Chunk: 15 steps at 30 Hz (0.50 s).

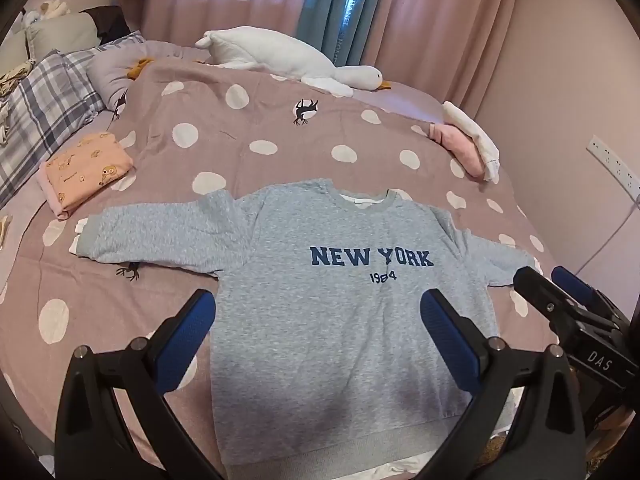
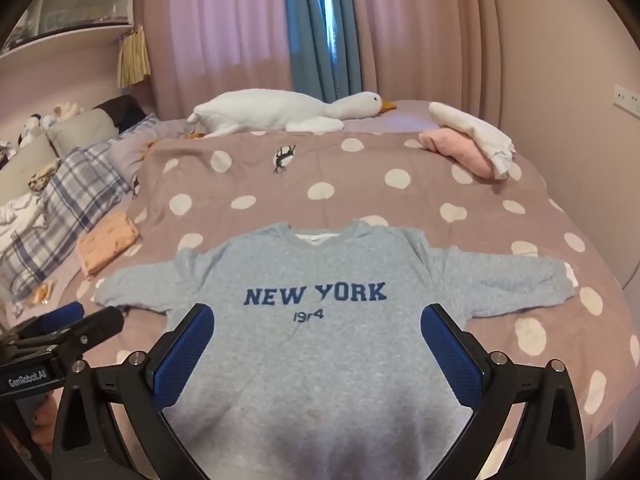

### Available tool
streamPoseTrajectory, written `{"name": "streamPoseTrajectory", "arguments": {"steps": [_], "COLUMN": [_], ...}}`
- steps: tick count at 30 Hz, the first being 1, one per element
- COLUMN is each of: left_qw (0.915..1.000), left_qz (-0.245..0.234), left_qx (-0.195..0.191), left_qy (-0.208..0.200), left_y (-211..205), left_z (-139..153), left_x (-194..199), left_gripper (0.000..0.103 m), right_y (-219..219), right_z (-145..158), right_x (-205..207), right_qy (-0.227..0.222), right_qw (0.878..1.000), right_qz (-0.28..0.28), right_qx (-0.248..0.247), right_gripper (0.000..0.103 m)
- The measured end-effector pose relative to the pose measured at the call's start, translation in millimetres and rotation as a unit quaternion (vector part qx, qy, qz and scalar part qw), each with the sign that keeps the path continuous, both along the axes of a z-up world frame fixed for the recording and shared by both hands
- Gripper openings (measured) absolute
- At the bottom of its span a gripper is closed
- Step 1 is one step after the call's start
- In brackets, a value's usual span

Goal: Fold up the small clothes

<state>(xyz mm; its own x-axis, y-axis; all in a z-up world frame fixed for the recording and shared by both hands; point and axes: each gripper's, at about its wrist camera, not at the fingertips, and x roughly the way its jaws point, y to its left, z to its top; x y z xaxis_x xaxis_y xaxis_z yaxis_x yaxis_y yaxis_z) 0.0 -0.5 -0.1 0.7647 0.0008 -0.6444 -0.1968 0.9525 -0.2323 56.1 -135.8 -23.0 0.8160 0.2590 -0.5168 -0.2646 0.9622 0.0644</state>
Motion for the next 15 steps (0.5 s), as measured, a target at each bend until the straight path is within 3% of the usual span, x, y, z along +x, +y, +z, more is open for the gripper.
{"name": "streamPoseTrajectory", "arguments": {"steps": [15], "left_qw": [0.9999], "left_qz": [-0.01], "left_qx": [0.002], "left_qy": [-0.002], "left_y": [-2.0], "left_z": [2.1], "left_x": [-3.0], "left_gripper": [0.103], "right_y": [4.2], "right_z": [-1.1], "right_x": [0.4], "right_qy": [0.001], "right_qw": [1.0], "right_qz": [0.022], "right_qx": [0.007], "right_gripper": [0.102]}}
